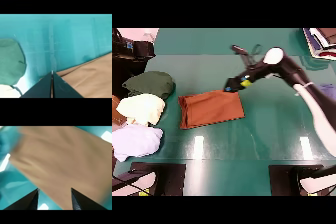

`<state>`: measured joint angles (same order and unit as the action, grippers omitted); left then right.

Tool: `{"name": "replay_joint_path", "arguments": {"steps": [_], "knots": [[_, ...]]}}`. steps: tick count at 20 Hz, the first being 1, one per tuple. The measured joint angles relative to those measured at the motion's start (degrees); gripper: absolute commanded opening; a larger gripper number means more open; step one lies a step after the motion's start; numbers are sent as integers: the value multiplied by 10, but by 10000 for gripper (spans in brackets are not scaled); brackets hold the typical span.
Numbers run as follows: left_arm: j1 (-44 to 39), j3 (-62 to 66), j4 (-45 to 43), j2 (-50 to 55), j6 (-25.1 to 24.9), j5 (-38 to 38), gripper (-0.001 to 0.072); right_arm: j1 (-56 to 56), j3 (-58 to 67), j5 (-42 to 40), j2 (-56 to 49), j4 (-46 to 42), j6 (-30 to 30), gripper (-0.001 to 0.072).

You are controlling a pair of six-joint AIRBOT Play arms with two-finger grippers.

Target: Fold the shirts.

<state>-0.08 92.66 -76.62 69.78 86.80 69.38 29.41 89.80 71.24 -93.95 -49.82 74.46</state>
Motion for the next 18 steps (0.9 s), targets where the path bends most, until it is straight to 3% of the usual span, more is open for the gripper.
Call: {"name": "replay_joint_path", "arguments": {"steps": [1,6,11,14,15,17,18], "knots": [[0,-1,1,0,-1,0,22,-29,-34,0,9,-8,3,615],[0,-2,5,0,-2,-7,23,-110,-132,-7,-3,3,8,613],[0,-2,6,0,-3,-9,22,-88,-121,-7,-75,79,-11,610],[0,-2,7,0,-3,-9,22,-51,-76,0,-125,116,-14,426],[0,-2,8,0,-3,-9,22,-38,-58,1,-140,122,-15,418],[0,-2,15,0,-3,-7,22,-18,-27,0,-163,129,-16,60],[0,-2,19,0,-3,-5,22,-10,-14,2,-170,132,-16,17]]}}
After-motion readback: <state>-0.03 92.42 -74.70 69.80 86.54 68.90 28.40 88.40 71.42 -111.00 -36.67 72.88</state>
